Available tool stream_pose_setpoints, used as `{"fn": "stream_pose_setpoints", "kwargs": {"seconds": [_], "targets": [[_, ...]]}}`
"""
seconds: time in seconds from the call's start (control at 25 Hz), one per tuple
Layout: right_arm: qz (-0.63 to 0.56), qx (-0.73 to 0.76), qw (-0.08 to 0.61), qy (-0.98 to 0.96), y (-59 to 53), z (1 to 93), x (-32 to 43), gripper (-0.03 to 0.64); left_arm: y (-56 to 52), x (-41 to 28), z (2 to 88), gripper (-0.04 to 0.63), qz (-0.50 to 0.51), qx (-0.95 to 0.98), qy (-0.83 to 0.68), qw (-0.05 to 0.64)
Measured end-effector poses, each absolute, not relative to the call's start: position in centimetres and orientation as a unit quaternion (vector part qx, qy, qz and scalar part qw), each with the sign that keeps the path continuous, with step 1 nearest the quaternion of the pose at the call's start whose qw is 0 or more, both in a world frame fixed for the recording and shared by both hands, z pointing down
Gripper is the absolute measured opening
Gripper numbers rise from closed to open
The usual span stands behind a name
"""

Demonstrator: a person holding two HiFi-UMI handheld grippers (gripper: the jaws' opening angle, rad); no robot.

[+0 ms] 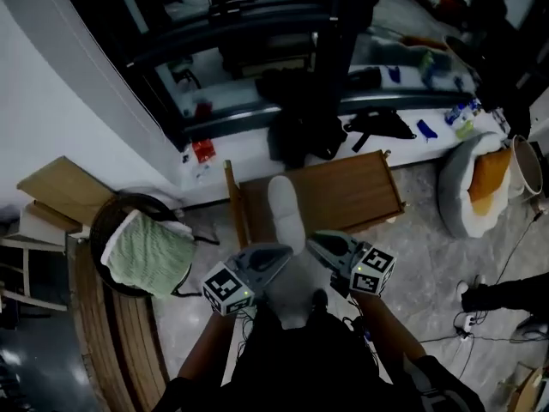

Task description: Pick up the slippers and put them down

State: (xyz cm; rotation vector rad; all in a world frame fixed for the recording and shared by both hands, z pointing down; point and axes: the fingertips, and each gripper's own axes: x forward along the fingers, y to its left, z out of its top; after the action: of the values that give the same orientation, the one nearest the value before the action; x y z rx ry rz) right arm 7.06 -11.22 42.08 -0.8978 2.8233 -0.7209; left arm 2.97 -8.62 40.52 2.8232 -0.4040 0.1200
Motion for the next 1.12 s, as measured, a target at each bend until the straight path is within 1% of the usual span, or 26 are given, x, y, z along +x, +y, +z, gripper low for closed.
{"fn": "stream_pose_setpoints", "kwargs": {"seconds": [0.16,0.36,0.6,0.96,1.12], "targets": [[-0.135,-0.272,0.046,0.951,-10.6,35.1,5.8,0.041,-8.8,1.7,36.6,0.011,0.033,0.980,-0.160,0.112],[-0.078,-0.245,0.062,0.964,-10.0,30.0,4.4,0.041,-8.8,-0.5,32.3,0.011,0.024,0.981,-0.181,0.073],[-0.084,-0.242,0.044,0.966,-10.0,32.1,4.4,0.040,-9.0,-1.3,31.4,0.011,0.025,0.979,-0.193,0.055],[-0.084,-0.218,0.037,0.972,-8.9,33.2,4.7,0.032,-8.0,0.7,33.2,0.011,0.040,0.985,-0.154,0.072],[-0.081,-0.210,0.017,0.974,-8.7,33.6,4.5,0.032,-7.8,1.2,33.2,0.011,0.038,0.984,-0.152,0.079]]}}
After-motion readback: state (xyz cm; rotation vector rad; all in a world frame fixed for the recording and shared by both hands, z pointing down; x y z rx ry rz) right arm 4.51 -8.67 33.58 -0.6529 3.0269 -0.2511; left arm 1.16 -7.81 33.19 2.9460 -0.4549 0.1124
